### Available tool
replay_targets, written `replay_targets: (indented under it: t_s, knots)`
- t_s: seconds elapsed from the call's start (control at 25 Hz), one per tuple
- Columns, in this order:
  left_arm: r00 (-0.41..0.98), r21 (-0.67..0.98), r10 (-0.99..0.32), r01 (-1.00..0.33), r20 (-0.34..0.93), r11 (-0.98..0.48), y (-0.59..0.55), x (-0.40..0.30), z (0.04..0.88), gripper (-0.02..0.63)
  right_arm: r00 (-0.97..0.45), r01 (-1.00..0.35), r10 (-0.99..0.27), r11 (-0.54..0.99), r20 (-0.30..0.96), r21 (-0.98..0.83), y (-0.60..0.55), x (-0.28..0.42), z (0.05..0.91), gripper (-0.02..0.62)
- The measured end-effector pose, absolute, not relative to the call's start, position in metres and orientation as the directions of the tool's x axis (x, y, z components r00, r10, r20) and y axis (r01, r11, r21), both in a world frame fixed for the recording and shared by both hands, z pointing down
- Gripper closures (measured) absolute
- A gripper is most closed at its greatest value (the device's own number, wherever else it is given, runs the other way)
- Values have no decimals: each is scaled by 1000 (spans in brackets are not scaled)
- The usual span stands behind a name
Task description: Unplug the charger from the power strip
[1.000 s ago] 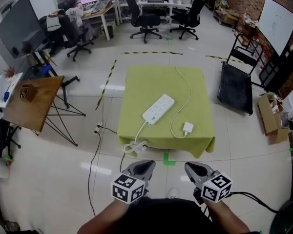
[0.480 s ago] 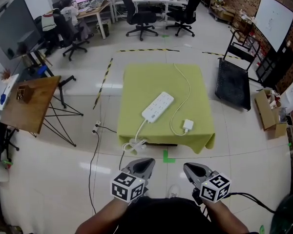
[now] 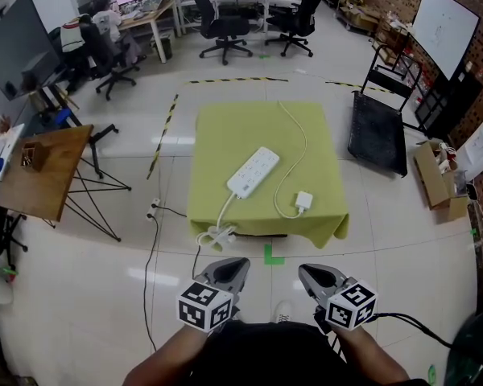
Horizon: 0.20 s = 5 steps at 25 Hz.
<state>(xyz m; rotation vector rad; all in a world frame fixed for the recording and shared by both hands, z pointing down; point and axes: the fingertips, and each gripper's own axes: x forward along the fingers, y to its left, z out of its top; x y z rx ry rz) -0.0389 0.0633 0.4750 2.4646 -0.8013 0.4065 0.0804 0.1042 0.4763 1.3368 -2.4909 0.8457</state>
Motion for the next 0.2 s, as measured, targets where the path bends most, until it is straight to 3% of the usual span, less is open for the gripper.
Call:
replay_targets:
  t_s: [0.2]
  knots:
    - [778,379,-462,-616,425,-690,64,-40,474,600,-572,-816,-705,438,419,-377,103,82,472,595]
